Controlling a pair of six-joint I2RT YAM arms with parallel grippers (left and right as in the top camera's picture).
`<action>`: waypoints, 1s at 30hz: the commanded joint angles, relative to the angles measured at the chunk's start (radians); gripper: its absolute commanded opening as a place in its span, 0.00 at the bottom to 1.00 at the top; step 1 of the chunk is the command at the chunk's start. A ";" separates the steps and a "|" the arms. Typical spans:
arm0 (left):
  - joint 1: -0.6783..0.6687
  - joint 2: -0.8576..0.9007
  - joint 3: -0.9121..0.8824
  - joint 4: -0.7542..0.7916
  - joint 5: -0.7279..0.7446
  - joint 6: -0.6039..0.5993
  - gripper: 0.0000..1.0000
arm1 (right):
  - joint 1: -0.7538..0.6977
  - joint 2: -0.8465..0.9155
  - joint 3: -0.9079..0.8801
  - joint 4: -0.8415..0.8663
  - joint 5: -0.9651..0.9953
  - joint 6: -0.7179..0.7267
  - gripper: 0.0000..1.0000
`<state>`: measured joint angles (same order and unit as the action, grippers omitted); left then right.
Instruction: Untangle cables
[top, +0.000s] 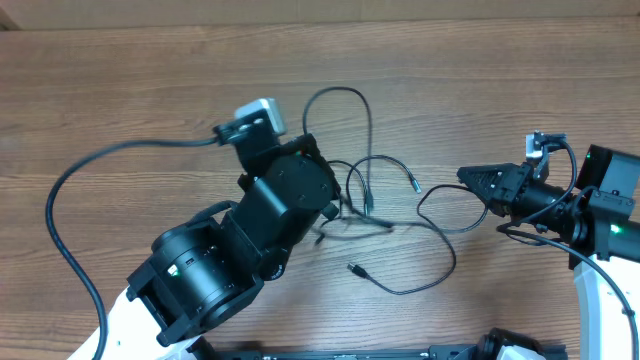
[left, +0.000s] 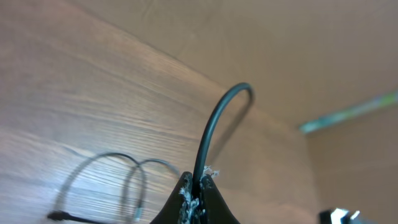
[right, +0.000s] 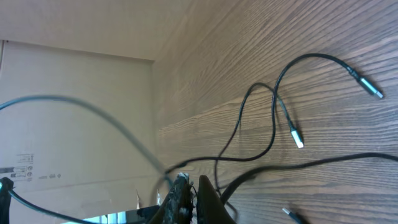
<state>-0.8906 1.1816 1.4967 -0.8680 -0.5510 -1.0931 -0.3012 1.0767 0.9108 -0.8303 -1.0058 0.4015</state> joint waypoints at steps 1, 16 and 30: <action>-0.006 -0.008 0.011 0.000 -0.060 -0.200 0.04 | -0.001 -0.003 0.020 0.005 0.003 -0.013 0.04; -0.006 -0.025 0.011 -0.026 -0.297 -0.246 0.04 | -0.001 -0.003 0.020 -0.013 0.015 -0.018 0.04; -0.005 -0.135 0.011 0.219 -0.152 0.570 0.04 | -0.001 -0.003 0.020 -0.044 0.134 -0.045 0.19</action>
<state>-0.8906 1.0851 1.4967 -0.7162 -0.8661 -0.9020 -0.3012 1.0767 0.9112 -0.8761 -0.9157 0.3649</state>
